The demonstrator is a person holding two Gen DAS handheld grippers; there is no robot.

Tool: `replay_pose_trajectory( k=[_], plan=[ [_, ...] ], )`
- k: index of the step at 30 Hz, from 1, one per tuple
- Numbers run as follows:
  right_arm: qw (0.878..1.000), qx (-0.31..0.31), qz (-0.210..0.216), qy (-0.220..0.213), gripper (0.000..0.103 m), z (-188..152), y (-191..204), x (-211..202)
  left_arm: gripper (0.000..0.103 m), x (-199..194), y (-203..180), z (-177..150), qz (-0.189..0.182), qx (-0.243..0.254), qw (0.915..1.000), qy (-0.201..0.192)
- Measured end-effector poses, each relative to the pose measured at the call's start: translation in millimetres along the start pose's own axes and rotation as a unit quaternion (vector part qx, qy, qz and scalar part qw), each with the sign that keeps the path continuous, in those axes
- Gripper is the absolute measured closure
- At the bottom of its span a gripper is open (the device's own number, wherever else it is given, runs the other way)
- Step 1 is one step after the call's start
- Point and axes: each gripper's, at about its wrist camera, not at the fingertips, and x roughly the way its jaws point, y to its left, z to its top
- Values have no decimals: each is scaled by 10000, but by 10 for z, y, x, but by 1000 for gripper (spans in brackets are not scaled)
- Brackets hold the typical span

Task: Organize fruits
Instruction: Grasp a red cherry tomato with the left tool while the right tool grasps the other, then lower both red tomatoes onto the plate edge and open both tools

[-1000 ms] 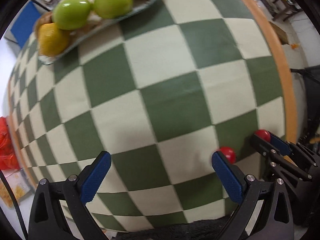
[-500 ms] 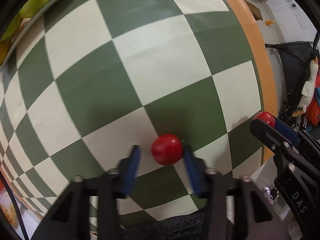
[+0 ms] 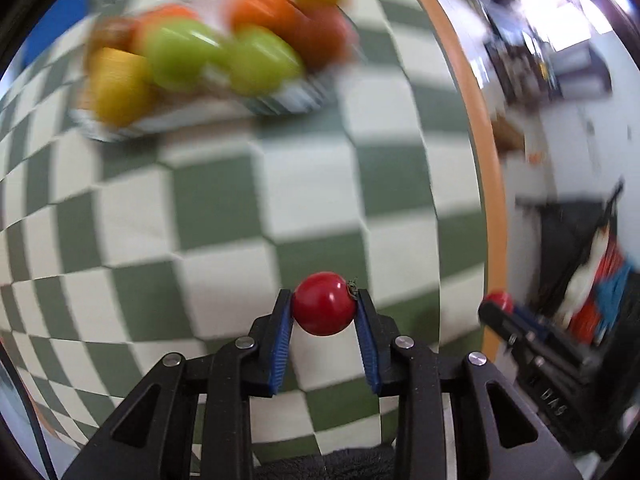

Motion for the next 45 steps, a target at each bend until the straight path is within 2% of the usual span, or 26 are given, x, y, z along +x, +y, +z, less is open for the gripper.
replay_pose_trajectory(
  k=[5, 10, 13, 15, 18, 19, 23, 26, 33, 38, 42, 45],
  plan=[
    [9982, -364, 442, -159, 70, 373, 543, 25, 75, -353, 698, 280, -324, -1017, 9936, -380],
    [9947, -629, 771, -246, 70, 836, 1032, 234, 75, -342, 1267, 537, -698, -2042, 9750, -521],
    [9933, -803, 797, -226, 70, 1112, 1246, 442, 75, -206, 1497, 667, -963, -2523, 9618, -452],
    [9930, -911, 730, -188, 70, 1276, 1348, 600, 75, -114, 1626, 697, -1192, -2867, 9497, -408],
    [9926, -1055, 595, -101, 70, 1428, 1424, 785, 75, -90, 1785, 747, -1290, -3138, 9395, -474],
    [9920, -1127, 571, -46, 70, 1477, 1456, 846, 75, -118, 1842, 746, -1306, -3154, 9388, -467],
    [9886, -1442, 435, 35, 70, 1562, 1576, 1018, 75, 29, 1804, 722, -1639, -3250, 9311, -220],
    [9862, -1624, 330, -52, 70, 1571, 1602, 999, 75, 172, 1695, 655, -2069, -3387, 9179, -15],
    [9842, -1738, 286, -151, 70, 1593, 1562, 974, 75, 468, 1375, 665, -2772, -3664, 8880, 204],
    [9855, -1658, 330, -176, 70, 1626, 1497, 979, 75, 532, 1308, 697, -3003, -3815, 8739, 236],
    [9860, -1604, 421, -172, 70, 1645, 1442, 992, 73, 560, 1292, 742, -2969, -3905, 8713, 143],
    [9864, -1529, 595, -127, 69, 1655, 1391, 1012, 69, 582, 1350, 685, -2955, -4045, 8654, 128]
  ],
)
